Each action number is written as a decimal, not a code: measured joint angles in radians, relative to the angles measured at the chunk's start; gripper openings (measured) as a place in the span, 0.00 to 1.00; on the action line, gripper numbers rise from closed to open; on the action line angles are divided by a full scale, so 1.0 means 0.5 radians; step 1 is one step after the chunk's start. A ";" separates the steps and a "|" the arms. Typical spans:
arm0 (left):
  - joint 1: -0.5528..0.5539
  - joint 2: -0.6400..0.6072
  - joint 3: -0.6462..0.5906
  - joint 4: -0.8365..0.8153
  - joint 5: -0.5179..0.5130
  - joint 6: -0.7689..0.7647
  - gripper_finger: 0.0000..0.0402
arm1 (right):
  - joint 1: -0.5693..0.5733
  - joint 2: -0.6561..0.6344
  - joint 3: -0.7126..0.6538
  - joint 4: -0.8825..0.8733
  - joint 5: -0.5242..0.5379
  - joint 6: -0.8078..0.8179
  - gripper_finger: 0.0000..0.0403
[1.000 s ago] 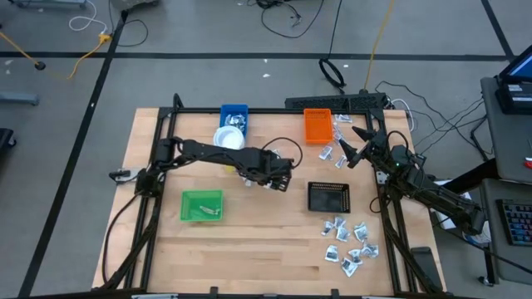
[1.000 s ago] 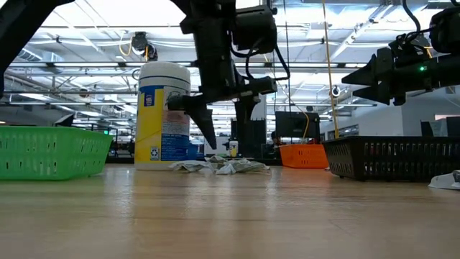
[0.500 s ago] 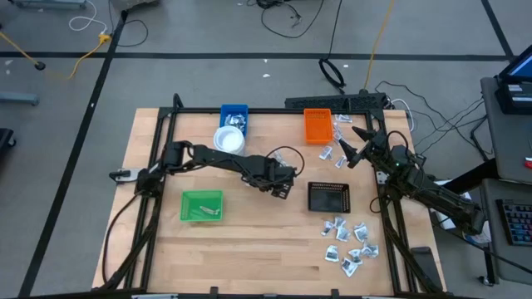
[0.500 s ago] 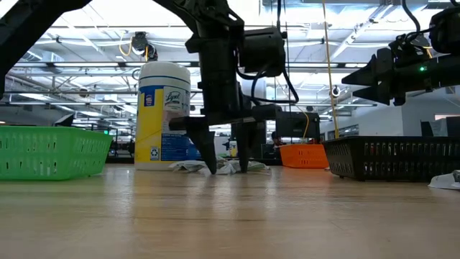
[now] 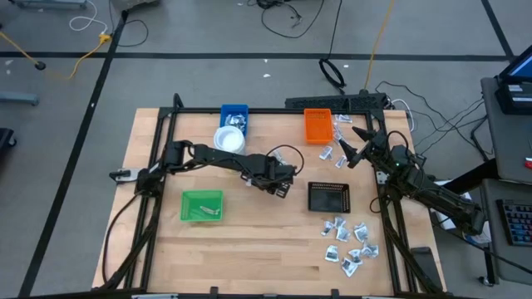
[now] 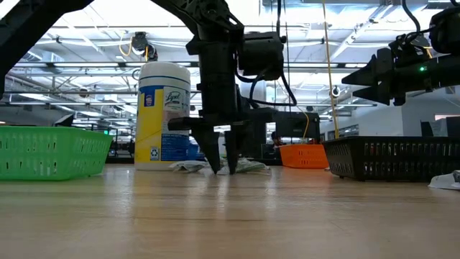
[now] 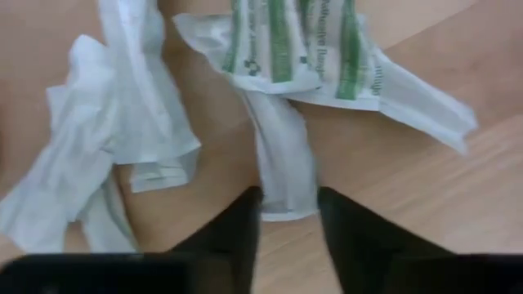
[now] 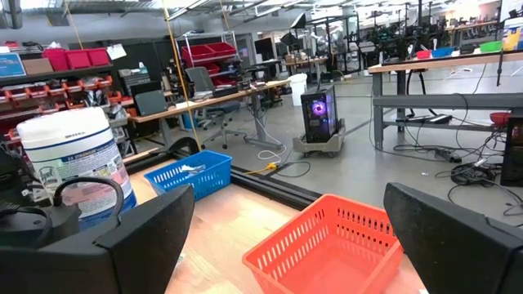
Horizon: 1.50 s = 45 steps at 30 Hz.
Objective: Pick & Place First Aid Supplies
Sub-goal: Put the green bandage pack into the green bin
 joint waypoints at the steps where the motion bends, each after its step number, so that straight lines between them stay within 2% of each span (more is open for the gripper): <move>1: 0.001 0.000 -0.001 -0.011 -0.002 0.008 0.25 | -0.001 0.001 0.000 0.001 0.000 0.000 0.98; 5: 0.000 0.003 -0.003 -0.049 -0.003 0.015 0.04 | 0.000 0.000 0.000 0.000 0.000 0.000 0.98; 13: -0.033 -0.083 -0.015 -0.240 0.022 0.114 0.01 | 0.000 0.000 0.001 0.000 0.000 0.000 0.98; 16: -0.071 -0.170 -0.020 -0.301 0.051 0.250 0.01 | -0.001 0.001 0.001 0.000 0.000 0.000 0.98; 20: -0.131 -0.281 -0.011 -0.345 0.075 0.586 0.01 | 0.000 0.001 0.001 0.000 0.000 0.000 0.98; 25: -0.253 -0.384 -0.012 -0.434 0.218 1.183 0.01 | -0.001 0.000 0.001 0.000 -0.001 0.000 0.98; 29: -0.350 -0.451 -0.012 -0.568 0.214 1.579 0.01 | 0.000 0.000 0.001 -0.005 -0.001 0.000 0.98; 36: -0.478 -0.553 -0.027 -0.696 0.158 2.010 0.00 | 0.000 0.011 0.000 0.004 0.000 0.000 0.98; 38: -0.501 -0.613 -0.118 -0.661 0.156 2.050 0.00 | 0.000 0.014 0.001 0.008 -0.001 0.000 0.98; 45: -0.552 -0.989 -0.698 -0.530 0.155 1.966 0.00 | 0.000 0.016 0.001 0.006 0.000 0.000 0.98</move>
